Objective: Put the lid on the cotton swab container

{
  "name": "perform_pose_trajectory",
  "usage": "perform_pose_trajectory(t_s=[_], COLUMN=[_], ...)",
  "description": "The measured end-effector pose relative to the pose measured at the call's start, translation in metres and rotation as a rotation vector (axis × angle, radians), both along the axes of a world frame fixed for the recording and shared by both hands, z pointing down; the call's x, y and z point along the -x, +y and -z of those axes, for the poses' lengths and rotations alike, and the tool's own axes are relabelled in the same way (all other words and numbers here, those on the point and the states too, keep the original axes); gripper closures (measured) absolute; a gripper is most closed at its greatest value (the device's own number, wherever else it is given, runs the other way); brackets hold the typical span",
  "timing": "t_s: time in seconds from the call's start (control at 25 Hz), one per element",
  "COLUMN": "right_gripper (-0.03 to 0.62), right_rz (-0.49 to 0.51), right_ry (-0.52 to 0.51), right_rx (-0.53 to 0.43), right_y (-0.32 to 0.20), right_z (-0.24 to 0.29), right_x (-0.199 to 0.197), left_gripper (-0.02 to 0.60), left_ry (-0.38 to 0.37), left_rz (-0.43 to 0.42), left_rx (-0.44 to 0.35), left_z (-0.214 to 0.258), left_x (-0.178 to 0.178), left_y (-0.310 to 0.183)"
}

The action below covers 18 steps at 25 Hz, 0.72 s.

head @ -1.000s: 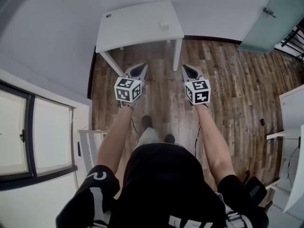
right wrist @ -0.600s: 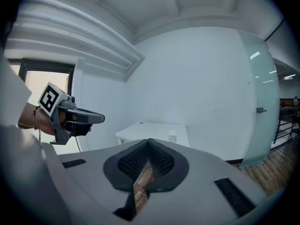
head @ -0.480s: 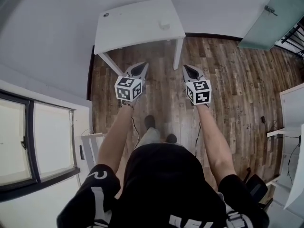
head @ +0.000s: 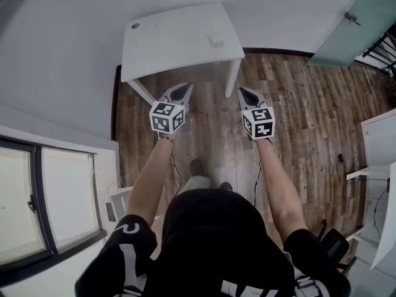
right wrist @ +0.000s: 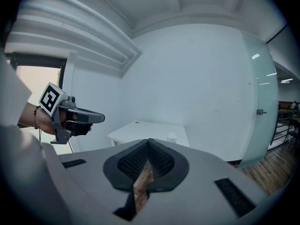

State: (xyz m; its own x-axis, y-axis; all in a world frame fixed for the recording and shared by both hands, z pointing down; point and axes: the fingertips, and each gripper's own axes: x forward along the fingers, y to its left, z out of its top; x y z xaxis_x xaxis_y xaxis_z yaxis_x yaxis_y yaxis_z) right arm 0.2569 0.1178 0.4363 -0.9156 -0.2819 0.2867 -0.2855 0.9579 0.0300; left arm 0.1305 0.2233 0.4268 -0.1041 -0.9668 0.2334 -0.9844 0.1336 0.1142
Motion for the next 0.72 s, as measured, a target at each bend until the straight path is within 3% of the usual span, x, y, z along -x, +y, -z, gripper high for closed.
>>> perform_pose_trajectory(t_s=[0.72], right_gripper=[0.580], right_rz=[-0.050], right_ry=[0.012], right_rx=[-0.048], right_y=[0.007], right_z=[0.001], right_x=[0.108], left_gripper=[0.557], left_ry=[0.003], left_rz=[-0.133], left_rx=[-0.028], left_z=[-0.005], left_x=[0.100], left_y=[-0.001])
